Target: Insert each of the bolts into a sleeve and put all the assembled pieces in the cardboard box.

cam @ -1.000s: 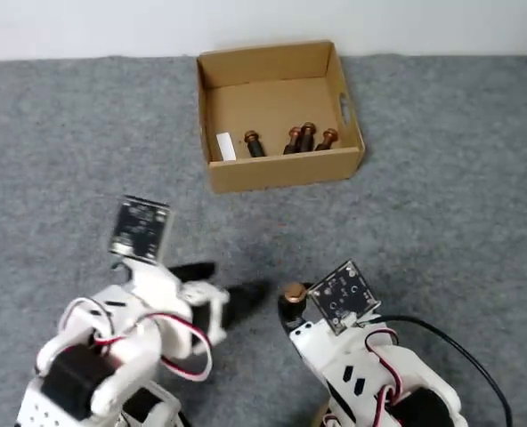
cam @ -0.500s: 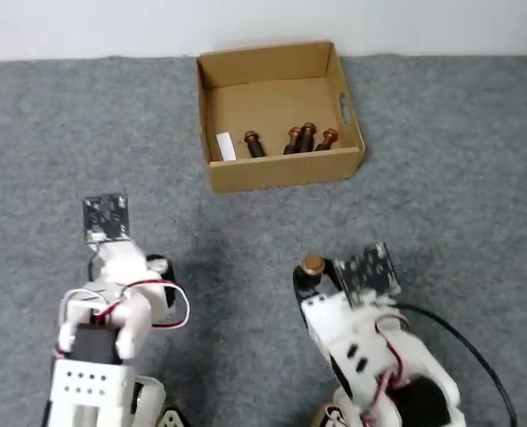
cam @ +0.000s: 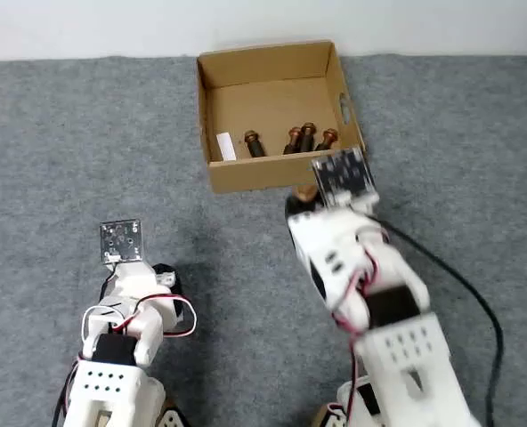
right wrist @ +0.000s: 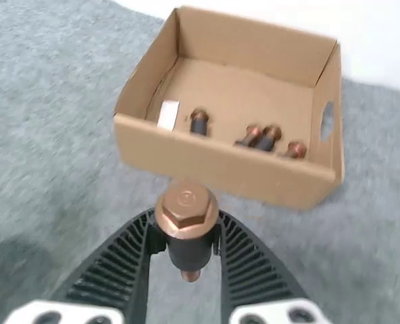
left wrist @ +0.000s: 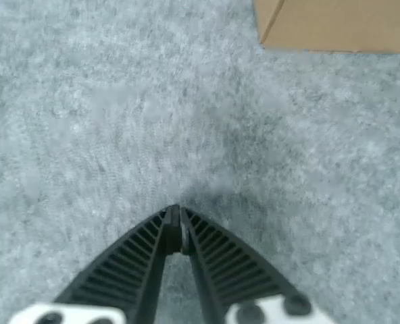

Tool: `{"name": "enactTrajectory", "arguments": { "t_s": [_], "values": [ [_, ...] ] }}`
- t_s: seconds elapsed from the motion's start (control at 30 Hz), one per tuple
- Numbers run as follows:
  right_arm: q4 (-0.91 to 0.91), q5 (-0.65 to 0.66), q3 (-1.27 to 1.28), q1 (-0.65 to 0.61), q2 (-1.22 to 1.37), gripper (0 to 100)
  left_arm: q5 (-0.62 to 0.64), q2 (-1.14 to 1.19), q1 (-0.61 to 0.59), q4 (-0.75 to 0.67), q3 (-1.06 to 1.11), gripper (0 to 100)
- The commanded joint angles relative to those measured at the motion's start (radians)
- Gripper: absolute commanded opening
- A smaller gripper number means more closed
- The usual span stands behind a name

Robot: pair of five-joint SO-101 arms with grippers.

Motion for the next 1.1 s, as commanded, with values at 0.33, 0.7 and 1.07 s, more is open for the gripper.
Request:
{"name": "enactTrajectory", "arguments": {
  "t_s": [0.33,0.7,1.07],
  "values": [
    [-0.278,0.069,-0.646,0.016,0.760,0.8,-0.002,-0.011,-0.008,-0.061,0.008,1],
    [-0.268,0.069,-1.096,0.047,1.285,0.8,-0.002,-0.011,-0.009,-0.061,0.008,1],
    [-0.268,0.071,-1.198,0.045,1.552,0.8,-0.002,-0.011,-0.028,-0.061,0.008,1]
  ]
}}
